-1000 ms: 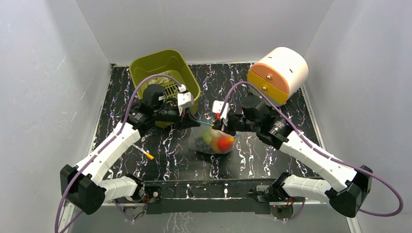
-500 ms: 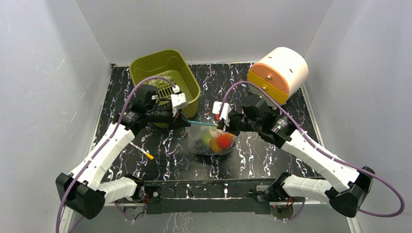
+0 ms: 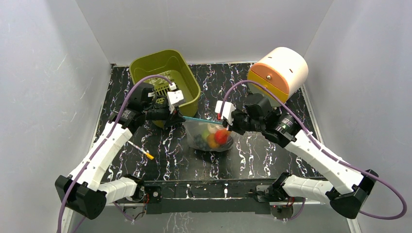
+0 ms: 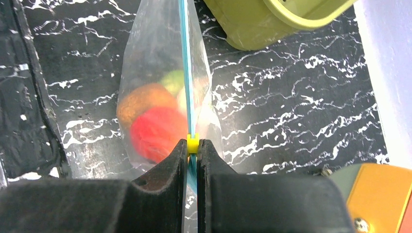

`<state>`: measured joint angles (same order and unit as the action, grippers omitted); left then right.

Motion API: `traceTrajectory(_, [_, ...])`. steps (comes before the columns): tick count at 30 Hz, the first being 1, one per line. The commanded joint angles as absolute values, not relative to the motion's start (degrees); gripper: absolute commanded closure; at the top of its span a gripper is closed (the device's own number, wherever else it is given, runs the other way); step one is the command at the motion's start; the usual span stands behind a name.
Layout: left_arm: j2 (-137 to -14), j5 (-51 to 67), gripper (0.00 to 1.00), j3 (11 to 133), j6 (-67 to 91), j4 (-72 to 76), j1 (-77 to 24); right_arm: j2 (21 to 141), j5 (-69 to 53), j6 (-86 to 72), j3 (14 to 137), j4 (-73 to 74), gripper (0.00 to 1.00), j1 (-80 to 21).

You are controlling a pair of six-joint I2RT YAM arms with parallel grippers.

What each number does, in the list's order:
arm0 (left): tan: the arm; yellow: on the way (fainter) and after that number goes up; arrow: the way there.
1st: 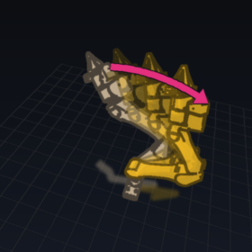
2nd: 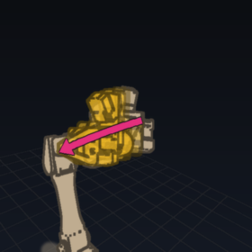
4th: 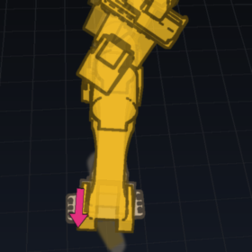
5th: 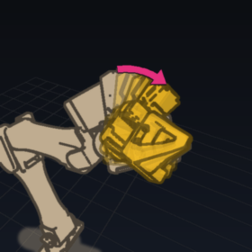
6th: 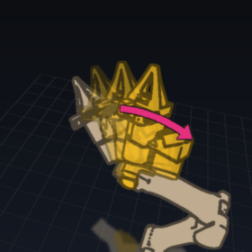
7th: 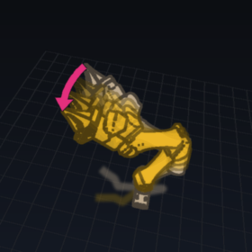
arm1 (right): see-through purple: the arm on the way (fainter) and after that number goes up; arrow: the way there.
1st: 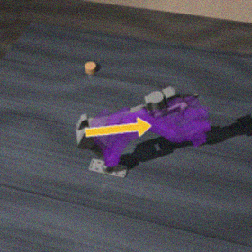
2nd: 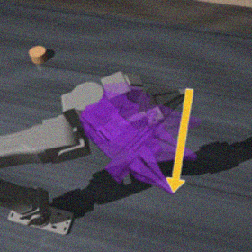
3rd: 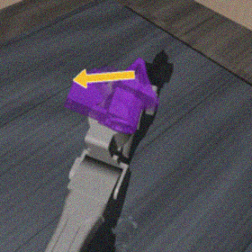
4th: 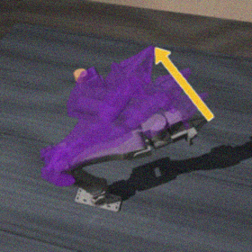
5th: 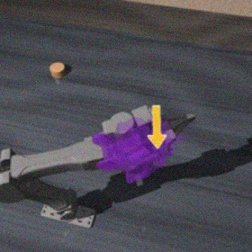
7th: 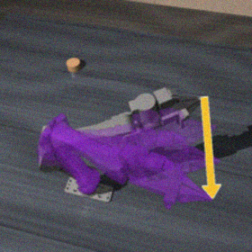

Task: Place the food in the zip-top bag and seal the zipper
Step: Zip the zipper food storage bag at the center of the board.

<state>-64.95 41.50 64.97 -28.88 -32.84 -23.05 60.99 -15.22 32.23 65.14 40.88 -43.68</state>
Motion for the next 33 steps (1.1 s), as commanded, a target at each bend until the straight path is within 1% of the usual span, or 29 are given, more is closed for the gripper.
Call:
traceTrajectory(1, [-62.98,34.51,1.00,67.02,-29.77,-34.74,-20.22,57.33,-5.66,34.33,67.91,49.17,1.00,-41.93])
traceTrajectory(7, [-63.19,32.80,1.00,67.06,-29.46,-34.03,-20.01,57.25,-2.74,34.58,67.51,53.41,1.00,-41.24])
traceTrajectory(12, [-63.61,34.14,1.00,67.20,-28.63,-32.43,-20.03,56.26,-5.35,34.02,68.63,52.95,1.00,-41.15])
traceTrajectory(18, [-64.51,51.48,0.99,67.03,-30.72,-30.79,-19.97,58.51,-15.55,32.82,68.69,45.54,1.00,-41.20])
traceTrajectory(19, [-64.67,53.98,0.94,66.73,-29.67,-29.01,-20.01,59.35,-17.41,32.66,68.90,44.20,1.00,-41.14])
traceTrajectory(20, [-64.68,56.43,0.85,66.19,-28.04,-26.59,-20.04,60.08,-18.40,32.60,69.31,42.92,1.00,-41.16])
traceTrajectory(22, [-64.43,59.62,0.61,64.48,-24.26,-20.29,-19.99,61.04,-19.76,32.65,69.72,40.47,1.00,-41.18])
traceTrajectory(23, [-64.19,60.46,0.53,63.76,-22.58,-17.51,-20.03,61.30,-20.30,32.84,69.74,39.34,1.00,-41.17])
traceTrajectory(24, [-64.21,61.14,0.49,63.31,-21.49,-15.49,-20.06,61.53,-20.81,33.14,69.78,38.54,1.00,-41.15])
traceTrajectory(26, [-65.37,63.80,0.44,63.23,-20.69,-14.23,-20.05,62.09,-21.94,34.07,69.91,37.79,1.00,-41.18])
traceTrajectory(29, [-67.74,67.89,0.42,63.36,-20.67,-14.50,-20.61,63.17,-23.35,34.55,70.30,37.65,1.00,-41.18])
traceTrajectory(33, [-69.38,67.59,0.40,62.71,-20.87,-13.38,-23.01,63.51,-25.02,34.40,70.14,35.55,1.00,-41.14])
